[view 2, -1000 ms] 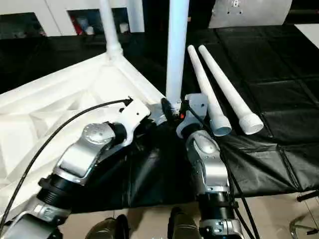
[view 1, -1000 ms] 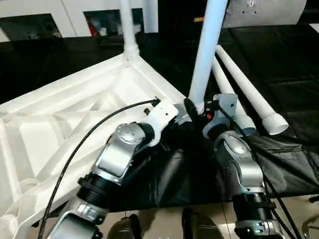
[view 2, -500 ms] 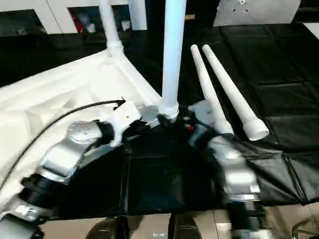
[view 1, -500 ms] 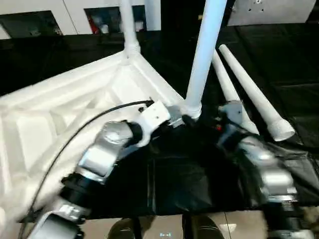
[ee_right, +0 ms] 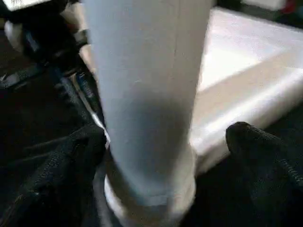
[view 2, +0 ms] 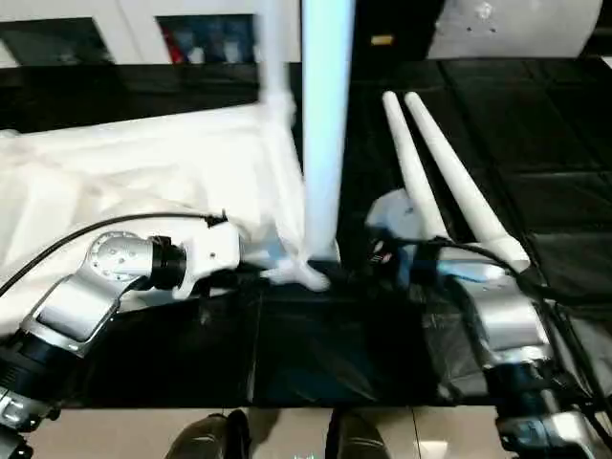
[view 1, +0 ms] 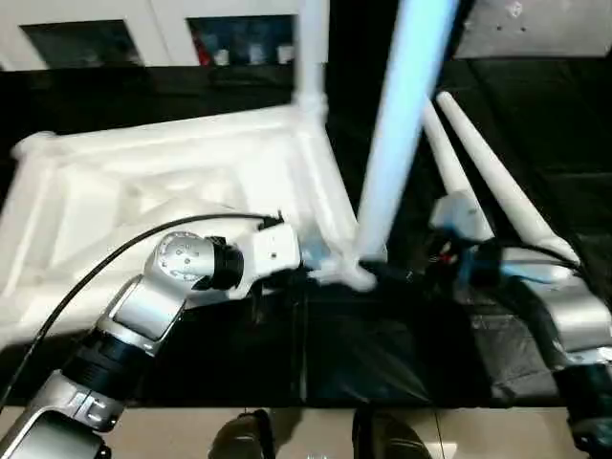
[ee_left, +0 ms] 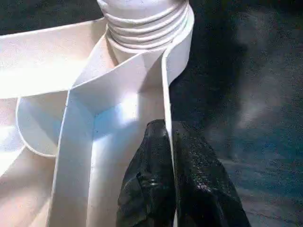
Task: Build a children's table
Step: Rotate leg to tighten
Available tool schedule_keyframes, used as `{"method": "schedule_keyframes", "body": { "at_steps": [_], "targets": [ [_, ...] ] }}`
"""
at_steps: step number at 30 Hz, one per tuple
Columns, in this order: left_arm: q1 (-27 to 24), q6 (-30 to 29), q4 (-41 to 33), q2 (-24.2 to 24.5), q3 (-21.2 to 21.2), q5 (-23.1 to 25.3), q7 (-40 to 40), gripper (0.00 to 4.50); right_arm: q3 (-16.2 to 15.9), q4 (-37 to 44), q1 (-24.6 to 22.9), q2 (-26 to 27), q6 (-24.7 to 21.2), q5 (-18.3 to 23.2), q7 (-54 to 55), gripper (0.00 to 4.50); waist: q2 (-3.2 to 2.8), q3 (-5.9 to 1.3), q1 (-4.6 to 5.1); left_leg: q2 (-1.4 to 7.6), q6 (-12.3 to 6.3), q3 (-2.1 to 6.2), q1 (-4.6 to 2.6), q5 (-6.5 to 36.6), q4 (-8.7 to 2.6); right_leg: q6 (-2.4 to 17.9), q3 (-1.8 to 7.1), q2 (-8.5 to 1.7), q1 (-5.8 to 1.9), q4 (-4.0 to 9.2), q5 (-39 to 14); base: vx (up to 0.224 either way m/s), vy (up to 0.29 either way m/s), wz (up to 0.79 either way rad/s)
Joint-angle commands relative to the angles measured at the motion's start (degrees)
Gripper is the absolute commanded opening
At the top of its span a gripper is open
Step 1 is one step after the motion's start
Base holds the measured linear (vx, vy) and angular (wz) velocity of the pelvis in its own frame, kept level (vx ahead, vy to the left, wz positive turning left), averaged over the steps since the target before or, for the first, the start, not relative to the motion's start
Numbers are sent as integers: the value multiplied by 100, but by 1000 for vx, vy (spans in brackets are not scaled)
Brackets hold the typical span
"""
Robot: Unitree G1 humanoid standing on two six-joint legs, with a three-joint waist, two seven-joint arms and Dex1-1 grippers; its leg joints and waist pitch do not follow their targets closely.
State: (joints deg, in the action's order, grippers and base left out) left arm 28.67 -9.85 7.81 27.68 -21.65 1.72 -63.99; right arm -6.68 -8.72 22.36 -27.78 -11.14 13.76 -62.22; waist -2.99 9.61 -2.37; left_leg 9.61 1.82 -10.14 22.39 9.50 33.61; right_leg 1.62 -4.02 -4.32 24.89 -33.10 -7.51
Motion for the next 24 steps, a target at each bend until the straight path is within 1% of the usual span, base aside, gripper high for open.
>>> {"method": "schedule_keyframes", "body": {
  "at_steps": [1, 2, 3, 4, 5, 7, 8, 10, 11, 12, 16, 19, 21, 24],
  "targets": [
    [25, 194, 99, 60, -303, 110, -265, 0, -120, -122, 68, 15, 89, -78, -135, 445, 82, -562, 12, 321, -576, 90, -131, 1142, -353, 1312, 286, -392, -364, 378, -1993, 0, 0, 0],
    [47, 244, 128, 78, -333, 112, -308, 0, -153, -157, 99, 24, 64, -67, -200, 445, 80, -560, 12, 316, -576, 94, -121, 1146, -352, 1306, 282, -386, -367, 375, -1990, 0, 0, 0],
    [60, 270, 145, 90, -351, 108, -337, 0, -171, -175, 117, 25, 38, -52, -247, 430, 76, -563, 5, 323, -561, 94, -128, 1148, -356, 1304, 285, -385, -365, 370, -1978, 0, 0, 0],
    [84, 320, 183, 111, -375, 99, -382, 0, -207, -201, 161, 14, -24, 13, -354, 430, 99, -564, 8, 320, -559, 97, -112, 1163, -356, 1300, 285, -389, -378, 363, -1962, 0, 0, 0],
    [96, 347, 202, 122, -387, 97, -406, 0, -222, -213, 182, 10, -54, 43, -400, 419, 89, -564, 9, 316, -552, 98, -108, 1178, -355, 1288, 285, -395, -379, 360, -2011, 0, 0, 0],
    [118, 417, 250, 140, -402, 97, -463, 0, -249, -242, 227, 0, -120, 96, -468, 401, 89, -564, 11, 314, -543, 97, -115, 1202, -350, 1278, 286, -397, -375, 370, -2054, 0, 0, 0],
    [132, 494, 311, 143, -393, 100, -512, 0, -281, -296, 272, -12, -155, 121, -546, 382, 95, -572, 8, 310, -545, 92, -114, 1172, -344, 1282, 288, -393, -377, 368, -2015, 0, 0, 0],
    [139, 537, 349, 138, -382, 104, -544, 0, -306, -343, 296, -19, -156, 117, -610, 374, 89, -580, -1, 313, -549, 88, -115, 1104, -340, 1303, 293, -394, -376, 356, -1940, 0, 0, 0],
    [151, 567, 378, 138, -383, 100, -560, 0, -328, -383, 315, -30, -165, 121, -677, 357, 96, -567, -2, 313, -556, 83, -114, 1109, -342, 1303, 294, -393, -366, 365, -1935, 0, 0, 0],
    [154, 571, 383, 138, -384, 98, -563, 0, -332, -391, 319, -32, -169, 122, -690, 348, 103, -583, -4, 310, -568, 86, -103, 1066, -336, 1318, 294, -395, -387, 347, -1859, 0, 0, 0],
    [183, 617, 462, 147, -400, 86, -575, 0, -357, -520, 345, -63, -192, 114, -806, 318, 105, -593, -11, 308, -609, 85, -96, 976, -325, 1342, 288, -397, -392, 338, -1801, 0, 0, 0],
    [176, 641, 479, 158, -394, 85, -585, 0, -377, -533, 333, -95, -193, 96, -847, 282, 112, -585, -17, 309, -624, 85, -98, 983, -326, 1333, 283, -389, -387, 342, -1840, 0, 0, 0],
    [177, 659, 501, 162, -377, 92, -599, 0, -367, -537, 329, -94, -195, 98, -853, 275, 112, -585, -21, 307, -614, 83, -98, 995, -327, 1306, 282, -389, -388, 345, -1905, 0, 0, 0],
    [187, 680, 536, 166, -359, 93, -615, 0, -341, -540, 330, -63, -202, 109, -874, 271, 111, -591, -29, 309, -618, 85, -98, 948, -324, 1313, 279, -388, -389, 339, -1851, 0, 0, 0]
  ]
}}
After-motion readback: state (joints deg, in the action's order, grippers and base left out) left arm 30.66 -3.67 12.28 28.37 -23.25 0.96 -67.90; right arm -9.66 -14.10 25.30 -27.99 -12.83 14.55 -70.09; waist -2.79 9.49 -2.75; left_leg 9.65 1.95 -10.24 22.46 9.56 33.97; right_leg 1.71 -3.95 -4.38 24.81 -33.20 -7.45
